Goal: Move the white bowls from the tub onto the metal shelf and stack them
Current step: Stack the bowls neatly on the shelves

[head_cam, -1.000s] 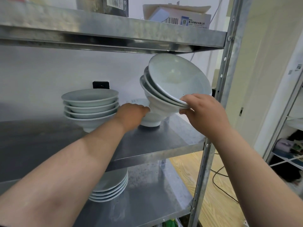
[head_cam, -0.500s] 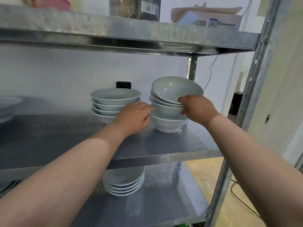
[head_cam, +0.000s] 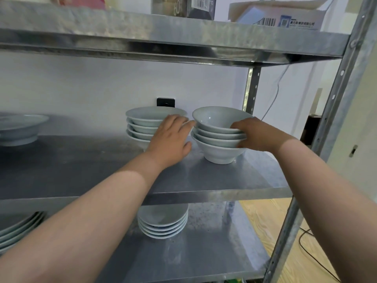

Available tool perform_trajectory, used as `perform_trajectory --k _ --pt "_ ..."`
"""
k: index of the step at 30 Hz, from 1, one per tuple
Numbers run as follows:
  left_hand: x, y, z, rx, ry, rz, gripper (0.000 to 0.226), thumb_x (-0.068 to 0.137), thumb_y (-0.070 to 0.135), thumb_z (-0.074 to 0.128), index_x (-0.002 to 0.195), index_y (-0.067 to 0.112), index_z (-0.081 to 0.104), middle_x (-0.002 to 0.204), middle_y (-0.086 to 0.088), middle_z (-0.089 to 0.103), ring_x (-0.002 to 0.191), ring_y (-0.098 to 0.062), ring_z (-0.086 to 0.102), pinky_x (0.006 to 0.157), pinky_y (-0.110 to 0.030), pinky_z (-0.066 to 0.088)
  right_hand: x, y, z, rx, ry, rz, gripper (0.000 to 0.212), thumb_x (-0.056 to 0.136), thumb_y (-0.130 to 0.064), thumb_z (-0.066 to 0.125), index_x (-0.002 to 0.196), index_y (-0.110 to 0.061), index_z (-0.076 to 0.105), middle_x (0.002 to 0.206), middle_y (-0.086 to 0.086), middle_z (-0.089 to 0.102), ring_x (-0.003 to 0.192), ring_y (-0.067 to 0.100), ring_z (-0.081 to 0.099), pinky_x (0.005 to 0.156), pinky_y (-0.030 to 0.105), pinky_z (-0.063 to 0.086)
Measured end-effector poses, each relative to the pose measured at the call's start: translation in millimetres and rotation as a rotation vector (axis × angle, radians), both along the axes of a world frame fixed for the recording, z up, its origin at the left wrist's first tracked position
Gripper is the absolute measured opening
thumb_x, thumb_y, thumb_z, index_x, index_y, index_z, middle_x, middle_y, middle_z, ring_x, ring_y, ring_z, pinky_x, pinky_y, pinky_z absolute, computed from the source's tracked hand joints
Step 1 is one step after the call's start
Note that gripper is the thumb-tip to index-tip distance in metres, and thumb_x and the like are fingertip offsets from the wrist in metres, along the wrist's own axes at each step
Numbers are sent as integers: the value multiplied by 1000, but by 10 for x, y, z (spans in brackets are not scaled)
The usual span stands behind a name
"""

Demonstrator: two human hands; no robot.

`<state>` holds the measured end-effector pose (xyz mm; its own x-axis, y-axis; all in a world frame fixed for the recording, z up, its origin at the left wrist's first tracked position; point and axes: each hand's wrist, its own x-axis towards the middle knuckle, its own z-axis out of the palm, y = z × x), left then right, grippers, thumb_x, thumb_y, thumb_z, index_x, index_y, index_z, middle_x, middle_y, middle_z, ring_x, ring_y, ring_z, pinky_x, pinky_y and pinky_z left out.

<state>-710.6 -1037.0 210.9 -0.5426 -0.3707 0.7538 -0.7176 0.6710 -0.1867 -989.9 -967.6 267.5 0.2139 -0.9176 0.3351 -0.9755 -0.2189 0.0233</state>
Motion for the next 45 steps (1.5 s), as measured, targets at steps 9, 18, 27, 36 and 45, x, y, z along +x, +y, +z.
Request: perform_trajectory --k 9,18,27,36,45 --pt "-529 184 -120 670 495 -242 75 88 42 67 151 32 27 149 0 29 133 -16 39 110 -33 36 -72 229 -249 -134 -731 -100 72 81 -43 75 143 -42 37 158 -3 16 146 13 17 109 24 20" --pt "-464 156 -48 510 555 -155 71 83 29 73 145 20 39 141 -3 43 124 -19 50 107 -39 42 120 10 -765 -245 -1216 127 79 77 -37 83 141 -36 37 132 -19 57 113 -7 57 90 15 49" --pt "744 -138 143 572 839 213 99 74 43 80 151 14 26 151 -11 29 137 -28 35 110 -35 32 69 -365 -763 -252 -1159 -4 86 79 -52 76 148 -39 27 143 -11 50 125 14 53 106 40 45" --pt "808 -296 -14 710 726 129 128 67 44 87 157 19 0 158 -8 19 144 -24 27 116 -39 29 143 -381 -727 -286 -1019 3 104 64 -59 84 147 -39 25 147 -7 44 133 13 46 111 45 42" --pt "813 -239 11 698 661 109 109 76 41 81 156 27 8 159 -6 13 142 -25 30 112 -36 29 311 -485 -473 -234 -558 -164 46 90 -45 64 128 -20 56 147 17 28 142 31 23 116 38 27"
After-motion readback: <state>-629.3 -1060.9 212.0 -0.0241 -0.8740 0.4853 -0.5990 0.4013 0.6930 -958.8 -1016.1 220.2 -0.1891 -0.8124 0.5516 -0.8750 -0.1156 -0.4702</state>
